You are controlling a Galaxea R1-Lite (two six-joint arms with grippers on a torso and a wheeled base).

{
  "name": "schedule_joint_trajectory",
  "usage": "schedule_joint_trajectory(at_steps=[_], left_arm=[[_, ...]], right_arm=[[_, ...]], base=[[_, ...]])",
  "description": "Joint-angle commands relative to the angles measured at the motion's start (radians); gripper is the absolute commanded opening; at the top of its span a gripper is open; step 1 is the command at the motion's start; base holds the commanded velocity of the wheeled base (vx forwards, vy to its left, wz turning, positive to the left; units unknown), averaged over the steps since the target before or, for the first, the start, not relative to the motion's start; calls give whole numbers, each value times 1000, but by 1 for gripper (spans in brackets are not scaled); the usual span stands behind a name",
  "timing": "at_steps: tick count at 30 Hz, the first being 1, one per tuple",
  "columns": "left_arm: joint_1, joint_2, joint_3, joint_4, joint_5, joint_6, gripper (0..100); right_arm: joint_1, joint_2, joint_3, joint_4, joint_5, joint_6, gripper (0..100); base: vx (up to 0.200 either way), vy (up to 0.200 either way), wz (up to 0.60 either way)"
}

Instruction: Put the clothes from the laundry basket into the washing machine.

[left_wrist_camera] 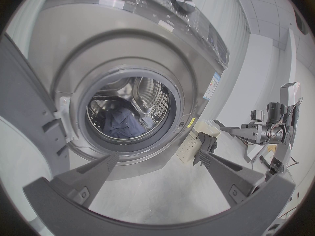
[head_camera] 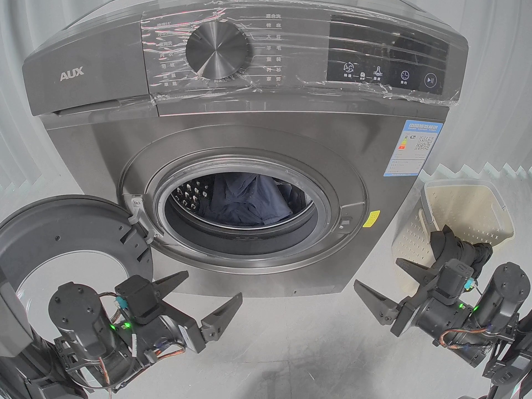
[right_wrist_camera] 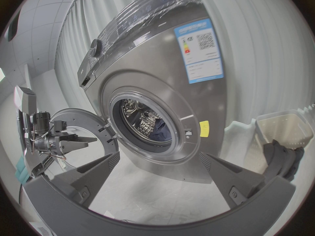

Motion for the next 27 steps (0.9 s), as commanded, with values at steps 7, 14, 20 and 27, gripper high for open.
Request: schedule_joint_trajectory(at_steps=[7, 14, 20, 27], left_arm=[[96, -156, 61, 1, 8, 88, 100], [111, -265, 84, 33, 21, 97, 100], [202, -368, 84, 164, 15, 93, 100], [202, -633, 84, 464, 21, 88, 100]], right_arm=[[-103, -125, 71, 24, -37, -5, 100], [-176, -257, 73, 170, -40, -35, 100], [-205, -522, 71, 587, -34, -45, 100], [-259, -706, 73, 771, -65, -29, 100]], base=[[-200, 0, 0], [-200, 0, 0], [-67, 0, 0], [0, 0, 0]])
